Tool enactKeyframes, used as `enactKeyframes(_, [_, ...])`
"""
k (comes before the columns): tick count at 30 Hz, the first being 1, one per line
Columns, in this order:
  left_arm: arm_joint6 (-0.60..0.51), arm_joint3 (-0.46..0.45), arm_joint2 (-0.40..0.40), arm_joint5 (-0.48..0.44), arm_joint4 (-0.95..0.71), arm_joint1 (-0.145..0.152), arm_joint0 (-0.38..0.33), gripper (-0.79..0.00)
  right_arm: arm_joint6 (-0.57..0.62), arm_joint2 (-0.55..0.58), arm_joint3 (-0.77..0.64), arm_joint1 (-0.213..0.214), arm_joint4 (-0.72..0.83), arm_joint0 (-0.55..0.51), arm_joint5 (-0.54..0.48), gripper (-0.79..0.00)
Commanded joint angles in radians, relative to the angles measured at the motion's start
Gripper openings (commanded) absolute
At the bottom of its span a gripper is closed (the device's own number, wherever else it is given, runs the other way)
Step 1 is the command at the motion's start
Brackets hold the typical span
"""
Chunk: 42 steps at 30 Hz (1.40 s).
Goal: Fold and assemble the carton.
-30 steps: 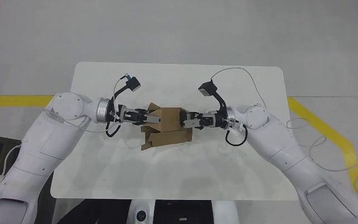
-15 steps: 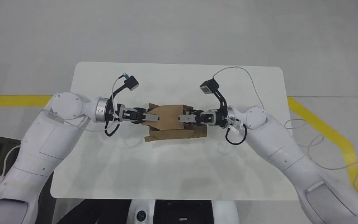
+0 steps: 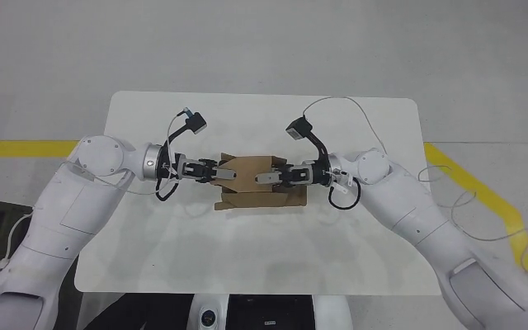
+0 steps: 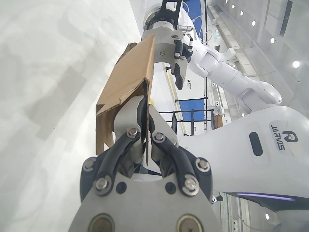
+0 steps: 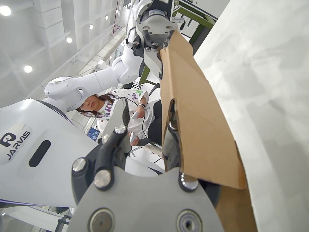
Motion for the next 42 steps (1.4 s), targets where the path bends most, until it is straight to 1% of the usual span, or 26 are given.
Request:
enactKeyframes(1, [0.000,-0.001,-0.001,0.001,0.001,-0.001,0.000,-0.785,-0.003,-0.008,0.006,-0.004,0.001,0.004,-0.003,-0.523])
enactKeyframes(3, [0.000,-0.002,-0.001,0.003,0.000,-0.002,0.001,-0.785,-0.005,-0.017,0.014,-0.009,0.003,0.007,-0.005,-0.585])
enactKeyframes(7, [-0.002,-0.004,-0.003,0.004,0.001,-0.005,0.001,-0.785,-0.008,-0.029,0.029,-0.017,0.010,0.013,-0.008,-0.757])
enactKeyframes(8, [-0.002,-0.003,-0.003,0.004,0.002,-0.005,0.001,-0.785,-0.009,-0.031,0.034,-0.018,0.012,0.014,-0.009,-0.785])
enactKeyframes(12, [-0.005,-0.002,-0.006,0.005,0.003,-0.007,0.001,-0.785,-0.007,-0.036,0.053,-0.023,0.015,0.020,-0.007,-0.785])
enactKeyframes(13, [-0.006,-0.001,-0.007,0.005,0.003,-0.007,0.001,-0.671,-0.006,-0.037,0.056,-0.024,0.015,0.021,-0.006,-0.785])
enactKeyframes(15, [-0.009,0.000,-0.009,0.006,0.001,-0.008,0.001,-0.499,-0.004,-0.038,0.061,-0.026,0.014,0.023,-0.004,-0.785])
enactKeyframes(16, [-0.009,0.001,-0.010,0.007,-0.002,-0.009,0.002,-0.382,-0.002,-0.038,0.064,-0.027,0.014,0.024,-0.002,-0.785])
enactKeyframes(17, [-0.009,0.001,-0.012,0.008,-0.005,-0.009,0.003,-0.080,-0.002,-0.039,0.066,-0.028,0.013,0.025,-0.002,-0.785])
enactKeyframes(18, [-0.009,0.001,-0.014,0.011,-0.013,-0.009,0.004,0.000,-0.001,-0.040,0.070,-0.028,0.012,0.026,-0.001,-0.785])
enactKeyframes(28, [-0.049,-0.002,-0.043,0.044,-0.140,-0.014,0.008,0.000,0.001,-0.048,0.112,-0.045,-0.018,0.038,0.001,-0.785])
enactKeyframes(35, [-0.084,-0.019,-0.060,0.075,-0.235,-0.019,0.012,0.000,-0.006,-0.055,0.134,-0.066,-0.031,0.043,-0.006,-0.785])
enactKeyframes(42, [-0.074,-0.032,-0.046,0.094,-0.238,-0.028,0.007,0.000,-0.014,-0.057,0.151,-0.090,-0.040,0.051,-0.014,-0.785])
